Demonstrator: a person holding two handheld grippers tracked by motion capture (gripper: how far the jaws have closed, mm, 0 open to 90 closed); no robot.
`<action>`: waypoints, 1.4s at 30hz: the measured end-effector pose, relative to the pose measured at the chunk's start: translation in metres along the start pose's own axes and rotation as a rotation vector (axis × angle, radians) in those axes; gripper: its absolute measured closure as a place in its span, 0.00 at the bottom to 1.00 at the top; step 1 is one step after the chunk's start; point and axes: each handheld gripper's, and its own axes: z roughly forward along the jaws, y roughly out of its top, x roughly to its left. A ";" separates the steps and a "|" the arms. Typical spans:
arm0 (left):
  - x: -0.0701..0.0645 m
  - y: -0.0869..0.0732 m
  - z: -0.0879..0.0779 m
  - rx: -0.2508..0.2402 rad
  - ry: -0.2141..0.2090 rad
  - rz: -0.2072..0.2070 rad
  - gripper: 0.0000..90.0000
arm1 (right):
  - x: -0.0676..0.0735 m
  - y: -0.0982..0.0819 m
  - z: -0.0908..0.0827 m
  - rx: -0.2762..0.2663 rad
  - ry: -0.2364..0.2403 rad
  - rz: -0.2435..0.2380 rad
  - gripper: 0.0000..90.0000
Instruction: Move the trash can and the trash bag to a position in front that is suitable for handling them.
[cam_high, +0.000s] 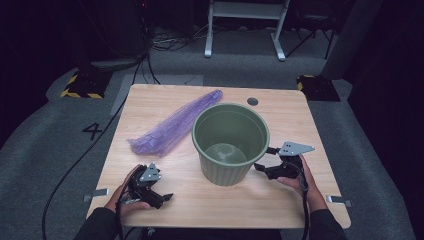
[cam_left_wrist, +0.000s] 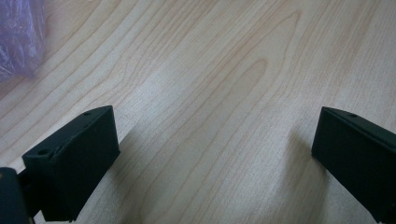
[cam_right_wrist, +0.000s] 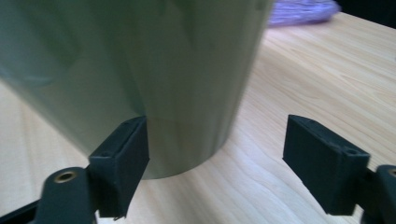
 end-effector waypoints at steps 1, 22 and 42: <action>0.000 0.000 0.000 0.002 0.001 -0.001 0.00 | 0.001 0.001 0.000 0.001 0.009 -0.006 0.22; 0.000 -0.001 -0.001 0.004 -0.003 0.001 0.00 | 0.034 0.024 0.029 0.033 0.124 -0.108 0.19; 0.003 -0.003 -0.003 0.004 -0.007 0.006 0.00 | 0.056 0.033 0.059 0.002 0.170 -0.122 0.24</action>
